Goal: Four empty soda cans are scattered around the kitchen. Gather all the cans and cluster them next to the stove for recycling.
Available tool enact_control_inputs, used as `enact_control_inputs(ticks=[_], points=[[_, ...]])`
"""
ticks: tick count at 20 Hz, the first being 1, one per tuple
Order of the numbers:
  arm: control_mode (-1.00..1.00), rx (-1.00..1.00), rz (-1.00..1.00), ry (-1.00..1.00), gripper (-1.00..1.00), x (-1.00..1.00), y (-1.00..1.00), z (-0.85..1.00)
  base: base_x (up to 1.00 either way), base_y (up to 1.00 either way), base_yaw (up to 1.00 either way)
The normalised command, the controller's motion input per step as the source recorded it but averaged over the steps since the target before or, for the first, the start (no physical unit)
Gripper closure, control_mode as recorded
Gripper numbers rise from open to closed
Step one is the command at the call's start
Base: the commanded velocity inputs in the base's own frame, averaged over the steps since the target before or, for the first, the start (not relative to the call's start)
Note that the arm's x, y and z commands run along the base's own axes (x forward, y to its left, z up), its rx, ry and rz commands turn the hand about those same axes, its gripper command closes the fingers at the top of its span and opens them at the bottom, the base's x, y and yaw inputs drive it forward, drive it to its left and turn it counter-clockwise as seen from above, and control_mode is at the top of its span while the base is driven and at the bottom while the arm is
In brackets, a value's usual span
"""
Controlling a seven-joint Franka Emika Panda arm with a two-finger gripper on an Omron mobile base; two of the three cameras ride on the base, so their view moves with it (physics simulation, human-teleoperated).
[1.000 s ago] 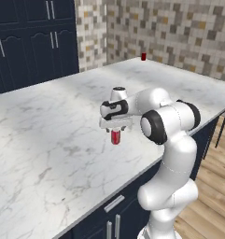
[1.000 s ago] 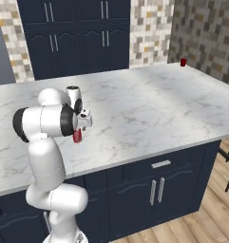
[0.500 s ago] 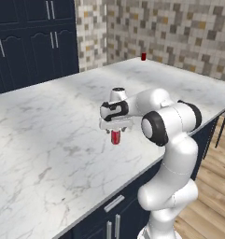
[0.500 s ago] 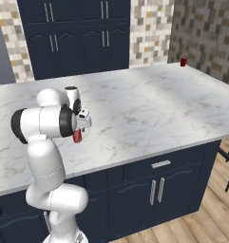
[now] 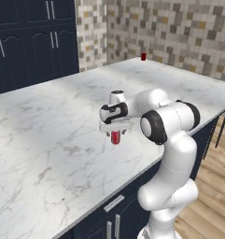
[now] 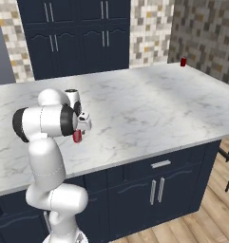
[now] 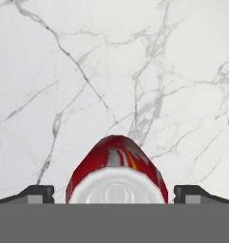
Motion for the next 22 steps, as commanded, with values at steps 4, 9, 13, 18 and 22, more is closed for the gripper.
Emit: enact_control_inputs(ticks=[4, 9, 13, 18, 22], points=[[-1.0, 0.0, 0.0, 0.03, -1.0, 0.01, 0.0, -0.11, 0.0, 0.0, 0.0], [-1.0, -0.01, 0.0, 0.02, 1.0, 0.0, 0.02, -0.11, 0.0, 0.0, 0.0], [-1.0, 0.0, 0.0, 0.01, 1.0, 0.0, 0.0, -0.06, 0.0, 0.0, 0.0], [-1.0, 0.0, 0.0, 0.04, 1.0, -0.12, 0.05, 0.09, 0.0, 0.0, 0.0], [-1.0, 0.0, 0.0, -0.03, 1.0, -0.41, 0.11, 0.44, 0.0, 0.0, 0.0]])
